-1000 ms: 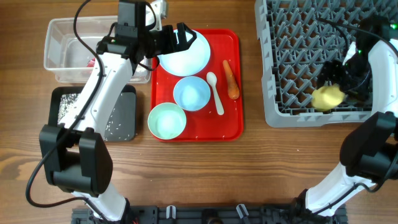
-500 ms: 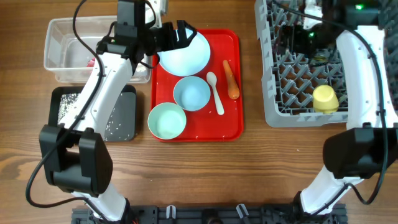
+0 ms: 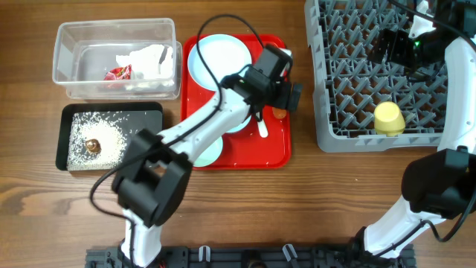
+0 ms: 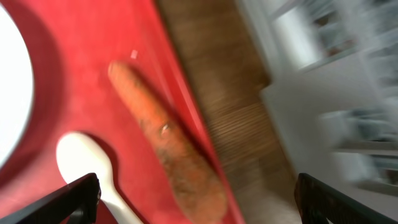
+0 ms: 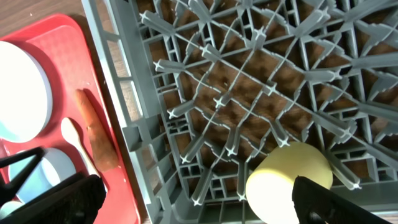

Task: Sort waste into correct bins and load items into the dishwasher rack
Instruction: 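Reach the left gripper to the carrot and grasp it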

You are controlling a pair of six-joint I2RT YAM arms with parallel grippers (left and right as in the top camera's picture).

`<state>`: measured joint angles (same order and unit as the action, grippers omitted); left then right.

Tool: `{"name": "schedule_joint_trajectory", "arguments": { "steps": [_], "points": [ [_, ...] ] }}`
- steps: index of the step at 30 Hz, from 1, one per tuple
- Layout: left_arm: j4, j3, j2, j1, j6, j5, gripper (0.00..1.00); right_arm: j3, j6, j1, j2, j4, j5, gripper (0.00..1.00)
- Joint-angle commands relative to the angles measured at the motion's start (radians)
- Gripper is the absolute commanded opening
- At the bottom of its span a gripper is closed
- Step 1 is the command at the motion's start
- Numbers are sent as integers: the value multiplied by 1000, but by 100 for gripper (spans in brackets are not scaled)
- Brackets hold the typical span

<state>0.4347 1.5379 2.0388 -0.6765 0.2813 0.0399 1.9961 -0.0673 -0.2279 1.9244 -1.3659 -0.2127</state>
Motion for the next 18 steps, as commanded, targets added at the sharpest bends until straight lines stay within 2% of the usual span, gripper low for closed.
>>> {"name": "schedule_joint_trajectory", "arguments": {
  "steps": [1,4,7,9,11,13,14,16,18],
  "points": [
    [-3,21,102,5,116,-51,96,20,-11,1,-24,-6,9,100],
    [-9,22,155,5,203,-48,82,20,-10,1,-24,-11,9,100],
    [-35,22,176,4,233,-49,75,20,-10,1,-24,-13,10,100],
    [-58,22,177,4,233,-51,63,20,-10,1,-24,-15,10,100],
    [-65,22,177,4,233,-60,45,20,-2,1,-24,-19,10,100],
    [-64,22,177,4,232,-60,34,20,2,1,-24,-21,10,100],
    [-66,22,177,5,232,-60,34,20,5,1,-24,-21,10,100],
    [-64,22,177,5,232,-60,21,20,13,1,-24,-21,10,100],
    [-64,22,166,5,220,-60,16,20,15,1,-24,-21,10,100]
  ]
}}
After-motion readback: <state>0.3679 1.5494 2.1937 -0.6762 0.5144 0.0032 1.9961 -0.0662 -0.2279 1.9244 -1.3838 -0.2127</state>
